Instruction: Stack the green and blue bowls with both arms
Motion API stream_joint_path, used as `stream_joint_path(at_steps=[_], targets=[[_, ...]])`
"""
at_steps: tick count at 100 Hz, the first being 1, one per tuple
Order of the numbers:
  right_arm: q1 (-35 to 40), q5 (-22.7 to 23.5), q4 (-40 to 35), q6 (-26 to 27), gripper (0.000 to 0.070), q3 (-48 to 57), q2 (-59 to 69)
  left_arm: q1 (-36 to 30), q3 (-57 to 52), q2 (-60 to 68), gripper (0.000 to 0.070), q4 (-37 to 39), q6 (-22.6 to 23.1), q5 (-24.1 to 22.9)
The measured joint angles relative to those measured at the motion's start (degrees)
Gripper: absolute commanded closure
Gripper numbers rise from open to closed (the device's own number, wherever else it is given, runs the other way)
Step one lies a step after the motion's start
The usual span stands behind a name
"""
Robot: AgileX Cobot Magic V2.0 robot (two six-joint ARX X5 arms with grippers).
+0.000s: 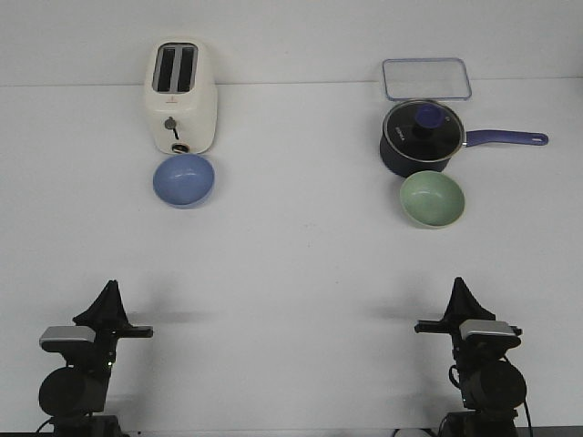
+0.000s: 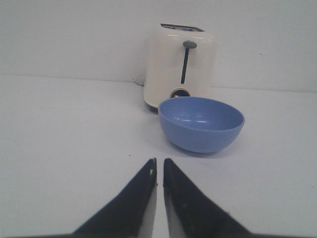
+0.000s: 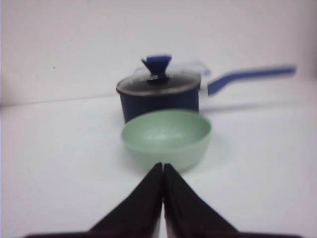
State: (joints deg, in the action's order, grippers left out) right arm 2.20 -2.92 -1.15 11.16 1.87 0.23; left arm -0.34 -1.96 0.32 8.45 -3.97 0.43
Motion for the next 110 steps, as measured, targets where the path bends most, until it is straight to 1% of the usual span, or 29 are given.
stream_joint_path(at_steps=[10, 20, 35, 38, 41, 44, 52, 56, 59, 67, 74, 87, 97, 105, 110], targets=[[0.0, -0.13, -3.8, 5.42, 0.07, 3.91, 3.69, 0.0, 0.0, 0.0, 0.0685, 0.0, 0.0, 0.0], [-0.09, -0.35, -5.92, 8.74, 0.07, 8.15, 9.16, 0.0, 0.0, 0.0, 0.0686, 0.02, 0.0, 0.0], [-1.95, -0.02, -10.36, 11.26, 0.07, 17.22, 24.59, 0.0, 0.0, 0.0, 0.0685, 0.0, 0.0, 0.0], [-2.49, 0.55, -11.08, 11.26, 0.0688, 19.32, 28.0, 0.0, 0.0, 0.0, 0.0685, 0.0, 0.0, 0.0], [-3.08, 1.49, -11.63, 11.21, 0.0655, 21.55, 31.54, 0.0, 0.0, 0.0, 0.0686, 0.02, 0.0, 0.0], [-3.74, 2.49, -11.98, 11.1, 0.0596, 23.87, 35.08, 0.0, 0.0, 0.0, 0.0685, 0.0, 0.0, 0.0], [-5.46, 4.92, -13.11, 10.23, 0.0366, 30.29, 44.28, 0.0, 0.0, 0.0, 0.0685, 0.02, 0.0, 0.0], [-6.23, 6.03, -13.75, 9.86, 0.0287, 33.38, 48.54, 0.0, 0.0, 0.0, 0.0685, 0.02, 0.0, -0.02], [-6.86, 6.71, -14.27, 9.62, 0.026, 35.65, 51.63, 0.0, 0.0, 0.0, 0.0685, 0.02, 0.0, 0.0], [-8.33, 7.43, -15.34, 8.87, 0.0244, 41.33, 59.41, 0.0, 0.0, 0.0, 0.0685, 0.02, 0.0, 0.0], [-9.31, 7.48, -16.15, 7.89, 0.0202, 45.88, 65.55, 0.0, 0.0, 0.0, 0.0685, 0.0, 0.0, 0.0], [-10.64, 8.31, -18.25, 5.66, 0.0199, 53.7, 75.41, 0.0, 0.0, 0.0, 0.0685, 0.02, 0.0, 0.0], [-11.06, 8.39, -19.69, 3.98, 0.0212, 58.73, 81.94, 0.0, 0.0, 0.0, 0.0685, 0.0, 0.0, 0.0], [-11.28, 8.44, -20.5, 3.13, 0.0252, 61.55, 86.58, 0.0, 0.0, 0.0, 0.0685, 0.02, 0.0, 0.0], [-11.45, 8.52, -20.63, 2.75, 0.0313, 62.58, 89.09, 0.0, 0.0, 0.0, 0.0685, 0.02, 0.0, 0.0]])
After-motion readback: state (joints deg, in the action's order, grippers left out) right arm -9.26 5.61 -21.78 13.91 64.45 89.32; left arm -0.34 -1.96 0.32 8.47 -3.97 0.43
